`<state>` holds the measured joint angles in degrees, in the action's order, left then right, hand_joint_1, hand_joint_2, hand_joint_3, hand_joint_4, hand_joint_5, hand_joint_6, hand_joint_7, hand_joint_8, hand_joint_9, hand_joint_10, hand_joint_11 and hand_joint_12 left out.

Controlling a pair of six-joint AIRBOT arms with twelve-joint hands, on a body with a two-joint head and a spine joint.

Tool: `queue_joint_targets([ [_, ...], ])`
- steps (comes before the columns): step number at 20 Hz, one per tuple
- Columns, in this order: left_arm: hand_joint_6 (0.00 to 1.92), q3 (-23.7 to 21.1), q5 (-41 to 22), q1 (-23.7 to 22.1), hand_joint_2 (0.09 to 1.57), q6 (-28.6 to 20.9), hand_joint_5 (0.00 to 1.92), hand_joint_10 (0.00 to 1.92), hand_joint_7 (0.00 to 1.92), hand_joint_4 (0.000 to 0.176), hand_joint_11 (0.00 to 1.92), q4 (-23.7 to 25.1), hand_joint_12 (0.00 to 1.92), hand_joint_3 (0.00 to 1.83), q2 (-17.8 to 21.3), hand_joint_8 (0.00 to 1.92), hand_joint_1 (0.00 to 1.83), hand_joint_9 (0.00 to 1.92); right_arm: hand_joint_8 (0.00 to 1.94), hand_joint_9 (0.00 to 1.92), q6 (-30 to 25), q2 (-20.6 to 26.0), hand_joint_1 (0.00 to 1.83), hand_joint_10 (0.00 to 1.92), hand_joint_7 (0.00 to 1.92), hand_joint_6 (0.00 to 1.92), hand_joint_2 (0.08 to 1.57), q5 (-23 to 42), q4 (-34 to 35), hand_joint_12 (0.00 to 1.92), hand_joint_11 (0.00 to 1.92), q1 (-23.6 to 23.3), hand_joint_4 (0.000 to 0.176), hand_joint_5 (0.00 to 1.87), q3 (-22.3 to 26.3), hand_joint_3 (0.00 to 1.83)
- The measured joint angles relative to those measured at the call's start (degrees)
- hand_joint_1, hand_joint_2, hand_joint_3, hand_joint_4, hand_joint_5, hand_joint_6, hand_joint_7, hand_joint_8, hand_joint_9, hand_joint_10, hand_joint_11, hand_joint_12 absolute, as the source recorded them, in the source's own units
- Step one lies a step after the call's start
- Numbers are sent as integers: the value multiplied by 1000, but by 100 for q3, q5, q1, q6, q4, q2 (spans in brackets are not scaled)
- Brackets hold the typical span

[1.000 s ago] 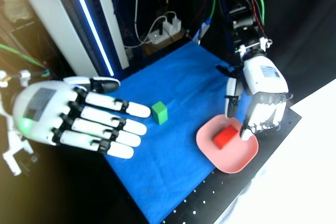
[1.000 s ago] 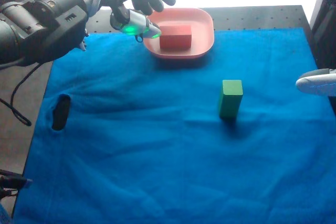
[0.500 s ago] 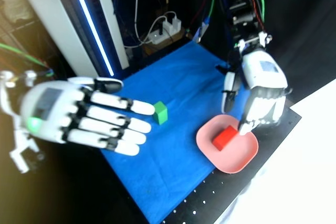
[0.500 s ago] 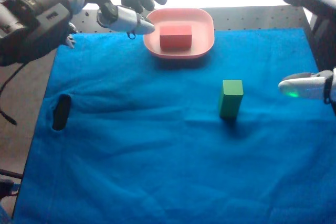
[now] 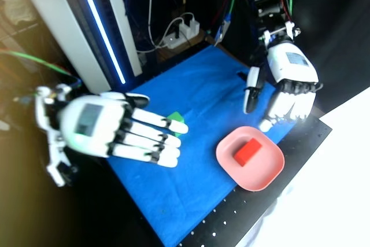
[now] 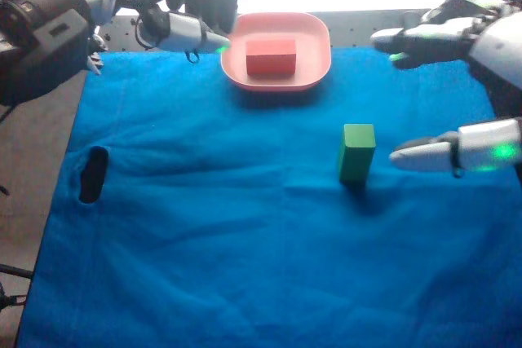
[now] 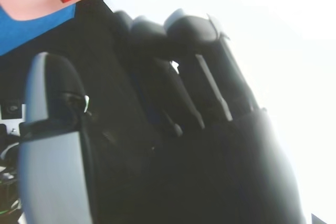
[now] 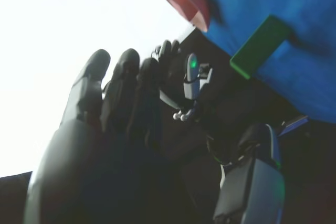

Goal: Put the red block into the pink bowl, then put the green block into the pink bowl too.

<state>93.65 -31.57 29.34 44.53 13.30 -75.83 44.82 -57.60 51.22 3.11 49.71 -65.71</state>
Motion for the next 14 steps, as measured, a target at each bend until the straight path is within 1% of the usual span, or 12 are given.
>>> queue_joint_targets([
  [1, 831, -2, 0, 0, 1061, 2, 1074, 1437, 984, 88, 730, 13, 1856, 0, 7, 1052, 1078, 861, 20, 747, 0, -92, 727, 56, 940, 11, 806, -125, -85, 1263, 6, -92, 0, 614, -61, 1],
  [2, 831, -4, 7, 0, 1061, 4, 1074, 1437, 984, 88, 730, 33, 1856, 0, 4, 1052, 1078, 861, 20, 747, -4, -177, 727, 56, 940, 11, 806, -192, -133, 1263, 6, -103, 0, 614, -105, 1],
  [3, 814, -4, 20, 0, 1054, 7, 1083, 1464, 984, 113, 657, 68, 1898, 0, 7, 1054, 1073, 824, 11, 828, -4, -275, 687, 76, 941, 21, 798, -315, -186, 1373, 118, -127, 0, 681, -144, 0],
  [4, 820, -20, 42, 0, 1056, 28, 1080, 1464, 988, 97, 641, 68, 1901, 0, 4, 1010, 1077, 798, 13, 891, -4, -365, 681, 103, 950, 27, 790, -428, -208, 1454, 254, -127, 0, 706, -192, 0],
  [5, 809, -52, 44, 0, 1055, 35, 1087, 1480, 1002, 64, 645, 66, 1894, 0, 7, 1011, 1090, 811, 13, 944, -4, -415, 674, 134, 959, 24, 790, -496, -208, 1452, 375, -144, 0, 724, -229, 0],
  [6, 816, -66, 42, 0, 1057, 33, 1082, 1483, 992, 44, 636, 90, 1871, 0, -2, 1016, 1096, 804, 14, 891, -4, -446, 700, 323, 992, 13, 790, -573, -195, 1490, 388, -170, 0, 753, -258, 0],
  [7, 816, -74, 42, 0, 1057, 33, 1082, 1472, 994, 49, 636, 96, 1859, 0, -2, 1026, 1095, 818, 12, 791, -4, -472, 705, 549, 1010, 4, 793, -588, -186, 1545, 345, -186, 0, 770, -297, 0],
  [9, 832, -74, 42, 0, 1061, 33, 1072, 1432, 958, 37, 570, 107, 1853, 0, -7, 1031, 1097, 782, 4, 722, -4, -514, 742, 671, 1005, 0, 803, -654, -146, 1534, 275, -186, 0, 775, -356, 0],
  [10, 828, -74, 42, 0, 1060, 35, 1074, 1447, 955, 65, 551, 103, 1876, 0, -7, 1042, 1088, 769, 1, 719, -4, -553, 748, 682, 1000, 3, 797, -693, -136, 1547, 291, -186, 0, 783, -387, 0],
  [11, 819, -74, 42, 0, 1056, 33, 1079, 1521, 946, 112, 494, 105, 1912, 0, -7, 1110, 1073, 746, 0, 715, -4, -597, 770, 731, 997, 4, 802, -717, -129, 1549, 346, -186, 0, 790, -420, 0],
  [13, 797, -87, 42, 0, 1050, 37, 1089, 1605, 922, 166, 517, 107, 1921, 0, -7, 1225, 1059, 734, 0, 660, -4, -686, 807, 838, 996, 0, 825, -763, -146, 1557, 325, -210, 0, 787, -466, 1],
  [14, 799, -98, 24, 13, 1050, 37, 1088, 1648, 926, 174, 561, 101, 1921, 0, -7, 1263, 1055, 751, 0, 630, -4, -743, 828, 855, 983, 1, 827, -807, -170, 1592, 287, -229, 0, 787, -509, 0],
])
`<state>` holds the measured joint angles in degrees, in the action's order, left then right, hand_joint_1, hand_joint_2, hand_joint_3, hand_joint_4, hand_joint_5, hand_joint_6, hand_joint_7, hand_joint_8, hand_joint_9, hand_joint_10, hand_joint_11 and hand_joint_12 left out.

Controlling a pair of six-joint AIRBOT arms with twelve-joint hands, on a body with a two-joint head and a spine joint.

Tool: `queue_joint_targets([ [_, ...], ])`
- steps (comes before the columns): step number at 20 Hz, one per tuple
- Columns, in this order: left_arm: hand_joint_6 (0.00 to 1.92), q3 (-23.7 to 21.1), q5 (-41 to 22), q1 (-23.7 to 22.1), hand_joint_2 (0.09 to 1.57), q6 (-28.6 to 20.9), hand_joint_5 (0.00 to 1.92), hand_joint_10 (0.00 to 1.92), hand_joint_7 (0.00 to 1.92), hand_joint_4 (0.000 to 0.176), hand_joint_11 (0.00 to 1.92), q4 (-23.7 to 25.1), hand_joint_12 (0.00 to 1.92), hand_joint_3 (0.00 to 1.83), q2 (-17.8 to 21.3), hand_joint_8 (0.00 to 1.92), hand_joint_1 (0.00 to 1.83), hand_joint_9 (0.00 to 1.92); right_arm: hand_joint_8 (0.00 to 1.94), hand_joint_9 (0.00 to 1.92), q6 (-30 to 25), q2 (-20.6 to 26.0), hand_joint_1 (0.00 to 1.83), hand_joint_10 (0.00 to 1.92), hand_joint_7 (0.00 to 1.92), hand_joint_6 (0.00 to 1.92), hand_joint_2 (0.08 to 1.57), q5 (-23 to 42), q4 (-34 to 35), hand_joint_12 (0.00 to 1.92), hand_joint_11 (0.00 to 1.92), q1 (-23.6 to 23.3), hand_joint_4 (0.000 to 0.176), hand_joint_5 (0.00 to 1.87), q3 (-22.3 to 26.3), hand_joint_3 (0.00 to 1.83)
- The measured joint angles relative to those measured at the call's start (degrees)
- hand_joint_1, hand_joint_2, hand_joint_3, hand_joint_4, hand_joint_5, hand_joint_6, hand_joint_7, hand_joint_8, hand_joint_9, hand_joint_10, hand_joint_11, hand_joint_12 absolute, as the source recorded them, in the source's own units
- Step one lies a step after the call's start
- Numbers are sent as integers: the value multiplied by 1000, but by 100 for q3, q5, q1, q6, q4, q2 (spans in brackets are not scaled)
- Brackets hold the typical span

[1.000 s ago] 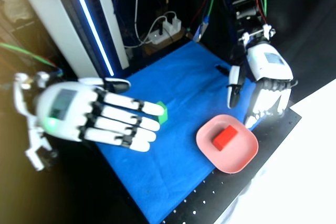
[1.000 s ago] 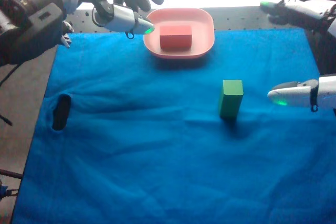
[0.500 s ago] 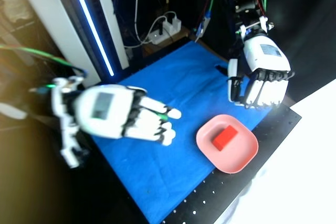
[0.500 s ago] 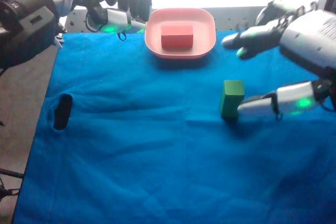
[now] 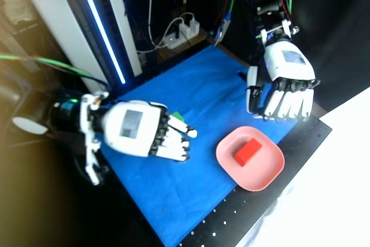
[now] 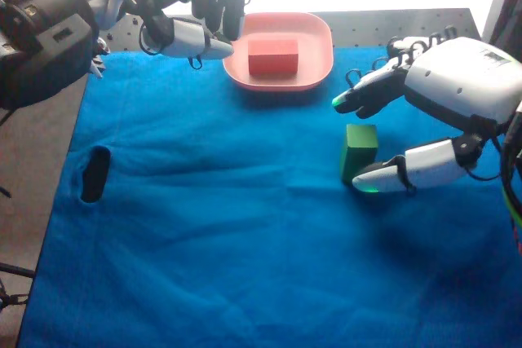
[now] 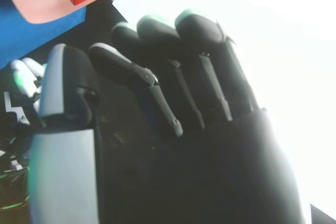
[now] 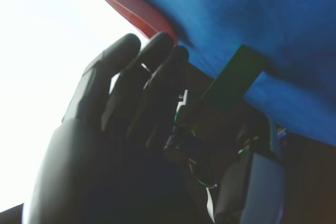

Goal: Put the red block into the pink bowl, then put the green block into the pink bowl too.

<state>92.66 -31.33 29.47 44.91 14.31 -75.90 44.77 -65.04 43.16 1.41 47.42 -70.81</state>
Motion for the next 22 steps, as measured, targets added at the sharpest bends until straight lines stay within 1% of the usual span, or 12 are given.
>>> queue_joint_targets([
  [5, 832, -37, -24, 28, 1060, 2, 1069, 1585, 932, 165, 527, 7, 1921, 0, 0, 1210, 1050, 755, 31, 750, 0, -144, 950, 896, 1057, 28, 813, -79, 44, 1536, 549, -39, 0, 878, -120, 1],
  [6, 854, -37, -24, 28, 1065, 4, 1056, 1592, 920, 173, 514, 4, 1921, 1, 0, 1223, 1043, 745, 55, 795, 0, -160, 1015, 931, 1108, 41, 815, -90, 44, 1525, 600, -39, 0, 930, -125, 0],
  [7, 857, -37, -24, 28, 1066, 4, 1054, 1593, 924, 175, 511, 2, 1921, 1, 0, 1228, 1042, 743, 129, 868, 0, -166, 1090, 1030, 1208, 66, 847, -125, 26, 1552, 654, -39, 0, 1040, -125, 2],
  [8, 848, -37, -24, 28, 1064, 4, 1060, 1581, 924, 160, 542, 2, 1921, 0, 0, 1197, 1050, 749, 235, 926, 0, -166, 1110, 1024, 1237, 58, 870, -136, 33, 1540, 695, -39, 0, 1116, -125, 1],
  [9, 857, -37, -31, 39, 1066, 4, 1054, 1527, 920, 173, 465, -4, 1921, 0, 0, 1139, 1042, 709, 456, 990, 0, -164, 1185, 1098, 1237, 355, 961, -127, 35, 1578, 761, -39, 0, 1257, -125, 8],
  [10, 860, -37, -28, 52, 1067, 4, 1051, 1516, 918, 175, 449, -11, 1921, 1, 0, 1129, 1041, 697, 732, 1028, -2, -166, 1274, 1079, 1238, 342, 1003, -125, 35, 1562, 792, -39, 0, 1240, -125, 2],
  [12, 891, -37, -20, 63, 1075, 4, 1033, 1490, 913, 176, 385, -11, 1920, 1, 0, 1113, 1035, 684, 772, 1068, -4, -164, 1292, 1004, 1240, 449, 1015, -127, 44, 1509, 819, -50, 0, 1199, -125, 2],
  [14, 888, -37, -22, 63, 1075, 4, 1036, 1483, 942, 150, 384, -13, 1913, 0, 0, 1089, 1046, 710, 777, 1106, -4, -164, 1293, 974, 1237, 588, 1027, -125, 44, 1480, 865, -50, 0, 1127, -125, 2],
  [16, 900, -37, -22, 63, 1080, 4, 1030, 1549, 924, 101, 474, -15, 1921, 0, 0, 1120, 1061, 703, 818, 1114, -4, -164, 1290, 974, 1217, 560, 1029, -127, 42, 1482, 878, -63, 0, 1141, -125, 1],
  [17, 913, -37, -22, 66, 1084, 4, 1021, 1558, 902, 97, 460, -15, 1921, 1, 0, 1157, 1061, 685, 836, 1105, -2, -164, 1290, 1012, 1210, 509, 1028, -133, 42, 1507, 871, -81, 0, 1166, -125, 0],
  [19, 915, -37, -24, 81, 1084, 4, 1019, 1605, 897, 123, 483, -20, 1921, 0, 0, 1229, 1050, 693, 869, 1065, -2, -164, 1283, 1051, 1184, 520, 1034, -157, 37, 1569, 817, -122, 0, 1164, -131, 1],
  [22, 901, -37, -24, 87, 1079, 4, 1032, 1799, 889, 126, 739, -22, 1921, 1, 2, 1426, 1052, 794, 912, 1082, 0, -157, 1279, 1070, 1168, 554, 1044, -188, -24, 1558, 839, -299, 0, 1138, -149, 0],
])
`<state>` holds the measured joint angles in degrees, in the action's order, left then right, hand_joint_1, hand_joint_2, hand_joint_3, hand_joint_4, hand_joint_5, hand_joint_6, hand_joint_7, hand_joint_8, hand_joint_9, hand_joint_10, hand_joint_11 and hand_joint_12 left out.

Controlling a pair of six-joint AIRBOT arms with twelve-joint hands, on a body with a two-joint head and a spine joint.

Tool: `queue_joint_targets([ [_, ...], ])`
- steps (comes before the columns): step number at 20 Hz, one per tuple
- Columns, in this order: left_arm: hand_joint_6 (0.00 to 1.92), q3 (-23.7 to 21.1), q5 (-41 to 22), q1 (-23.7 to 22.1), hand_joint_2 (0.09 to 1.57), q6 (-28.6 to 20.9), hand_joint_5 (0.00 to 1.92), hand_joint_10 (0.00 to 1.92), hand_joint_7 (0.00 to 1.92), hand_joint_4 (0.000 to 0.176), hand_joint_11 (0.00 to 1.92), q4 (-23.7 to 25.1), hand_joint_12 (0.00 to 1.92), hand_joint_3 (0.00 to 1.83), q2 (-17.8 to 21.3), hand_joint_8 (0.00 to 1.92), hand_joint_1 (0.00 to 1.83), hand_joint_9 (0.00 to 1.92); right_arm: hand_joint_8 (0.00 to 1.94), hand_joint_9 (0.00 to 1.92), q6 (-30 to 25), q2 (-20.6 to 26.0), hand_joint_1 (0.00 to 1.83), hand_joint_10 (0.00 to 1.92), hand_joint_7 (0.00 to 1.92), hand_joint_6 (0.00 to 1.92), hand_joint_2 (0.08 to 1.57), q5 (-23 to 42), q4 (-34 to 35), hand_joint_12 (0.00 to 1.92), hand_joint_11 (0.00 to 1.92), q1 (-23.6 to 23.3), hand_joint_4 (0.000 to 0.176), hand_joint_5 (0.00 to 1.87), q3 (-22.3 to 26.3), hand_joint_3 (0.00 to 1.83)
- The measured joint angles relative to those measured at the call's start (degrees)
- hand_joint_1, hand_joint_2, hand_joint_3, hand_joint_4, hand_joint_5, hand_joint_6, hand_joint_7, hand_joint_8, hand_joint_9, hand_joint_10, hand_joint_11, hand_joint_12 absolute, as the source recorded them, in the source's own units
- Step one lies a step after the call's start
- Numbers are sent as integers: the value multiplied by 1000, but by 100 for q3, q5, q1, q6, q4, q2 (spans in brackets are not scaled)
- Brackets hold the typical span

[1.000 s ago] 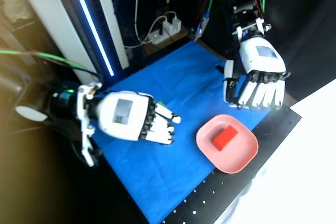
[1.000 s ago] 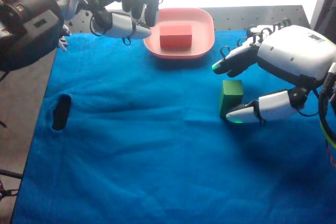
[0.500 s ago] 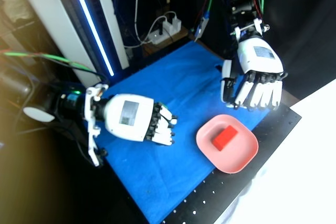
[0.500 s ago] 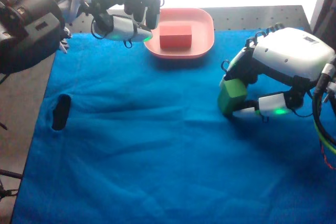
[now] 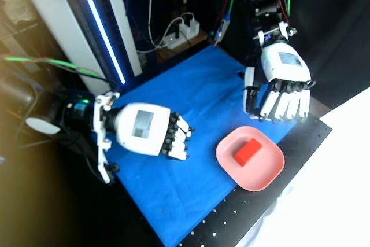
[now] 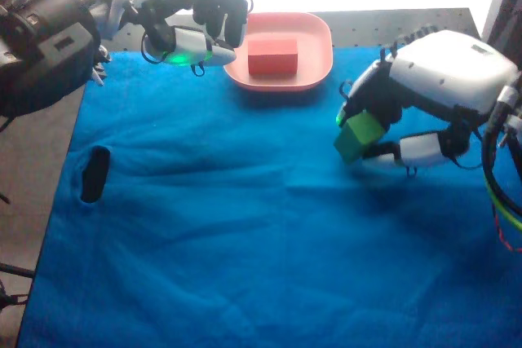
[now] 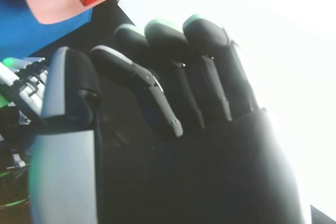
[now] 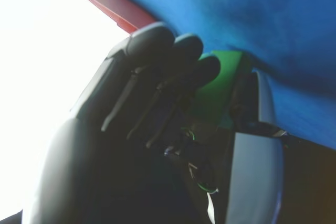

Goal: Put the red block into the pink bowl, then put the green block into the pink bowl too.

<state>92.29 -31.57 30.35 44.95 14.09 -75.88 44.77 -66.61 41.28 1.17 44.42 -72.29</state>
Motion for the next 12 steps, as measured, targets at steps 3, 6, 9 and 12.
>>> queue_joint_targets([
  [3, 920, -24, -2, 50, 1084, -2, 1029, 1741, 948, 143, 864, -7, 1921, 0, 4, 1290, 1044, 888, 824, 1159, -2, 9, 1296, 1080, 1227, 401, 1020, -26, -103, 1594, 933, -177, 0, 1209, -66, 0],
  [6, 828, -24, 52, 66, 1058, 2, 1090, 1850, 988, 174, 980, 61, 1921, 0, 7, 1445, 1052, 942, 792, 1057, -2, 11, 1276, 1002, 1212, 562, 1030, -184, -258, 1554, 762, -407, 0, 1151, -153, 1],
  [9, 770, -61, 85, 66, 1044, 4, 1124, 1751, 995, 158, 910, 188, 1921, 0, 7, 1388, 1069, 925, 821, 1084, -9, -20, 1279, 976, 1203, 479, 1028, -323, -485, 1503, 845, -645, 0, 1186, -293, 0],
  [12, 738, -72, 138, 63, 1036, 2, 1141, 1672, 1024, 175, 862, 306, 1921, 0, 11, 1367, 1066, 937, 745, 1137, -7, -127, 1286, 933, 1245, 565, 1024, -575, -629, 1428, 917, -835, 0, 1144, -522, 1],
])
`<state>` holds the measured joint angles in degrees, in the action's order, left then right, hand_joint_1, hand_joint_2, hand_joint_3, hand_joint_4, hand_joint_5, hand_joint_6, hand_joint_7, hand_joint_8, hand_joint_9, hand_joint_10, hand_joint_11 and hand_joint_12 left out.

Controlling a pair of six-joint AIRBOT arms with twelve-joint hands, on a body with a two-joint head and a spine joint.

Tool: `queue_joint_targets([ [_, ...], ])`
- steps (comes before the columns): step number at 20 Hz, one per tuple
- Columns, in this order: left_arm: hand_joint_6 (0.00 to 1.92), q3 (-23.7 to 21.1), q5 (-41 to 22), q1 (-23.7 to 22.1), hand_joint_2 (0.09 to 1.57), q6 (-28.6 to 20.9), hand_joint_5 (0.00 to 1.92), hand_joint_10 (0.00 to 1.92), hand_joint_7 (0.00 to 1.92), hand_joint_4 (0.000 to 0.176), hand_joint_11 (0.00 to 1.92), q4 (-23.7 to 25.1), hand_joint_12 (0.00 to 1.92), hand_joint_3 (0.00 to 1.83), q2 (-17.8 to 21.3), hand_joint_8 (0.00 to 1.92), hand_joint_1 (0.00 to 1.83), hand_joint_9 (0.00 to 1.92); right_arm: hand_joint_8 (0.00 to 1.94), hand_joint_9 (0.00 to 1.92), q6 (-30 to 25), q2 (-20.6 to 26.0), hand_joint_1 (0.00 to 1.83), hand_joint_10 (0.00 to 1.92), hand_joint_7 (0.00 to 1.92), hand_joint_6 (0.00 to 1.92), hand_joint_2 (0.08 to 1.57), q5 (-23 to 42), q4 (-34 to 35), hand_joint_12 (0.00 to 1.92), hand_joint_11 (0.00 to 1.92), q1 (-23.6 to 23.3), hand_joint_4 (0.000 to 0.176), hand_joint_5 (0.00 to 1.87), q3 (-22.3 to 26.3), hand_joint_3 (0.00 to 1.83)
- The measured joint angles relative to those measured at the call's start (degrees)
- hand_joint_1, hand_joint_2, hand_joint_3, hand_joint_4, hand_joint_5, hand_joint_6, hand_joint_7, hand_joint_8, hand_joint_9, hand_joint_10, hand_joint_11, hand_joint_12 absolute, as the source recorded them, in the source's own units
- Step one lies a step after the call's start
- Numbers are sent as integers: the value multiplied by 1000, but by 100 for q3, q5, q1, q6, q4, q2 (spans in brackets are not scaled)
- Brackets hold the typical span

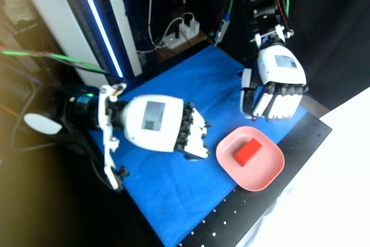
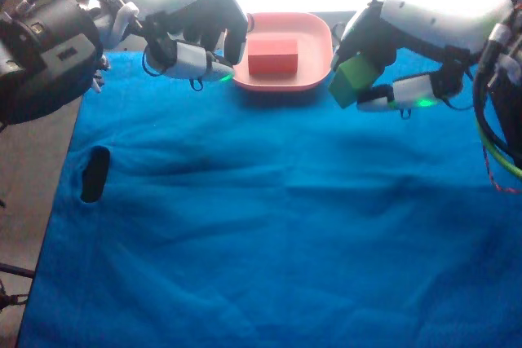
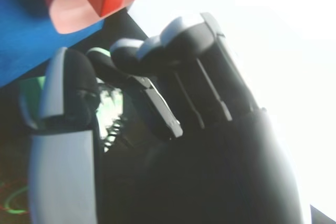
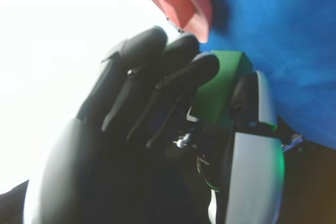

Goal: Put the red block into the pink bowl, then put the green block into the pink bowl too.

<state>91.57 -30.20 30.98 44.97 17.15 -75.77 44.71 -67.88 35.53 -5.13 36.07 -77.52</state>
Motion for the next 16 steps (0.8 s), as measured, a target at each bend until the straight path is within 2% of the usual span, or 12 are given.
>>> queue_joint_targets([
  [2, 747, -24, 61, 2, 1037, 0, 1136, 1632, 1058, 176, 856, 131, 1921, 0, -2, 1290, 1067, 952, 760, 1118, 0, -96, 1271, 816, 1217, 674, 1040, -199, -122, 1373, 873, -144, 0, 1094, -146, 1],
  [4, 740, -31, 83, 0, 1034, 0, 1141, 1656, 1070, 176, 794, 181, 1921, 0, -2, 1304, 1068, 912, 686, 1162, -2, -162, 1272, 732, 1253, 727, 1038, -256, -179, 1355, 889, -251, 0, 1068, -236, 0],
  [5, 670, -31, 85, 2, 1018, 0, 1185, 1624, 1077, 163, 714, 199, 1921, 0, -2, 1245, 1086, 879, 784, 1158, -9, -190, 1284, 858, 1226, 646, 1040, -280, -210, 1430, 913, -308, 0, 1087, -282, 0],
  [6, 617, -35, 96, 0, 1008, 0, 1216, 1588, 1077, 130, 655, 240, 1921, 0, -2, 1191, 1103, 853, 919, 1155, -13, -271, 1286, 1066, 1174, 563, 1051, -352, -238, 1529, 960, -413, 0, 1102, -420, 0],
  [7, 578, -55, 118, 2, 1001, 0, 1241, 1503, 1070, 36, 608, 254, 1873, 0, -2, 1134, 1136, 823, 950, 1182, -11, -323, 1201, 1278, 1180, 737, 1059, -398, -251, 1628, 1049, -472, 0, 1097, -520, 0],
  [8, 562, -59, 125, 2, 998, -4, 1250, 1432, 1078, 0, 598, 282, 1826, 0, -7, 1109, 1154, 823, 870, 1157, -11, -389, 1178, 1224, 1161, 823, 1073, -466, -284, 1583, 1027, -546, 0, 1066, -632, 0],
  [9, 557, -66, 136, 0, 998, -2, 1251, 1395, 1081, 0, 603, 297, 1799, 0, -9, 1076, 1170, 827, 994, 1087, -9, -431, 1258, 1164, 1124, 689, 1075, -540, -317, 1567, 920, -608, 0, 1047, -710, 0],
  [10, 585, -72, 149, 0, 1004, -2, 1233, 1452, 1066, 0, 626, 302, 1822, 1, -9, 1110, 1178, 833, 935, 1053, -11, -479, 1270, 1007, 1140, 754, 1072, -592, -330, 1495, 829, -638, 0, 1019, -774, 1],
  [11, 622, -72, 146, 0, 1012, -2, 1213, 1545, 1045, 0, 711, 302, 1893, 1, -15, 1191, 1154, 863, 925, 1082, -9, -518, 1274, 963, 1147, 784, 1074, -636, -334, 1440, 876, -654, 0, 1003, -817, 1],
  [12, 658, -72, 149, 2, 1019, -2, 1194, 1656, 1028, 0, 763, 308, 1915, 1, -15, 1307, 1148, 858, 733, 1119, -11, -562, 1180, 919, 1138, 911, 1099, -680, -341, 1401, 934, -654, 0, 1001, -863, 0],
  [13, 663, -85, 149, 0, 1021, 0, 1190, 1708, 1043, 0, 809, 319, 1920, 1, -20, 1365, 1160, 870, 589, 1104, -11, -621, 1158, 874, 1157, 961, 1111, -721, -352, 1385, 896, -656, 0, 986, -931, 0],
  [16, 599, -120, 142, 2, 1010, 0, 1223, 1799, 1003, 0, 920, 334, 1921, 0, -20, 1493, 1161, 958, 453, 1074, -13, -752, 1161, 837, 1194, 902, 1090, -824, -321, 1372, 810, -697, 0, 1025, -1150, 0],
])
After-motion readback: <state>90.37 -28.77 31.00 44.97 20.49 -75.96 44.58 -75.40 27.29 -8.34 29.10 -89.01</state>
